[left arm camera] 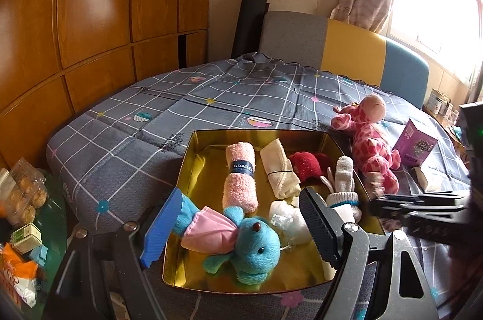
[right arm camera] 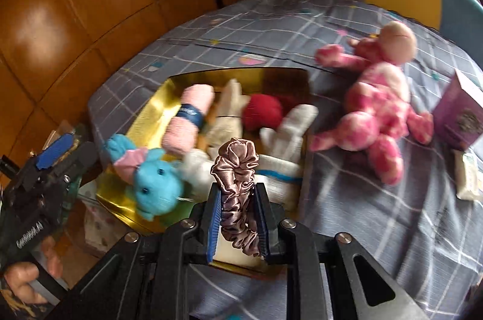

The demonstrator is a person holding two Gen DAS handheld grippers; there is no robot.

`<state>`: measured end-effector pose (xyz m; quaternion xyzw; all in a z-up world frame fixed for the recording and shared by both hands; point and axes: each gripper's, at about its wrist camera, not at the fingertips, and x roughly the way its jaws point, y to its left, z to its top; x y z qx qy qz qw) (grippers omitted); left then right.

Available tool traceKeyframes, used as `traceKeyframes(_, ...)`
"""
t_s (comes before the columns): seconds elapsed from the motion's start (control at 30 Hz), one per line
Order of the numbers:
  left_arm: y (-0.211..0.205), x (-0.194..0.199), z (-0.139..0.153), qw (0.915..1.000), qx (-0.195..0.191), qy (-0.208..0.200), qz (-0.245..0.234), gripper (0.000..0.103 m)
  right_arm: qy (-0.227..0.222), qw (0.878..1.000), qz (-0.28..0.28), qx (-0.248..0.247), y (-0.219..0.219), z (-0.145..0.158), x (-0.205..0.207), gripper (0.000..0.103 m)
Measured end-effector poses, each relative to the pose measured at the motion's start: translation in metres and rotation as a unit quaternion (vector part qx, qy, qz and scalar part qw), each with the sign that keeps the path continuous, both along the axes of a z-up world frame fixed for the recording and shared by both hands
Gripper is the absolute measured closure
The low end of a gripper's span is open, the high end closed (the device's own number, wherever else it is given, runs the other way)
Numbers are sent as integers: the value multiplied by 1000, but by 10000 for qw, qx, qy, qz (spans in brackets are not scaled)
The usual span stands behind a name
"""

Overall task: Organize soft objects
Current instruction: 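Carry the brown scrunchie into the gold box and open the right tool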

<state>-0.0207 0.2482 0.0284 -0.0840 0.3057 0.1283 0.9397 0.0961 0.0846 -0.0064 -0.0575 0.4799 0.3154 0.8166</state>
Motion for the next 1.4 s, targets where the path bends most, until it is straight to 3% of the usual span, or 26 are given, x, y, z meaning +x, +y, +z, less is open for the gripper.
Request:
traceKeyframes(0.17, 7, 2, -4, 9999, -43, 65, 112, 23, 415, 9984, 385, -82, 43, -33, -5, 83)
traceKeyframes(0.33, 14, 3, -7, 9997, -83, 98, 214, 21, 677, 9964, 461, -239, 56, -66, -6, 79)
traceKeyframes(0.4, 16, 4, -9, 9996, -97, 121, 256, 21, 672, 9966, 417, -209, 54, -69, -7, 77)
traceKeyframes(0.53, 18, 4, -10, 9995, -111, 140, 279, 21, 694, 9966, 443, -50, 49, -67, -9, 65)
traceKeyframes(0.8, 15, 3, -8, 9997, -57, 91, 238, 21, 332, 9989, 334, -25, 34, -47, -19, 64)
traceKeyframes(1.07, 4, 1, -3, 9999, 33, 46, 98, 21, -547, 9984, 8, 131, 4, -18, -37, 64)
traceKeyframes(1.4, -10, 2, -3, 9999, 72, 86, -107, 20, -826, 9953, -498, -80, -43, -8, -40, 64)
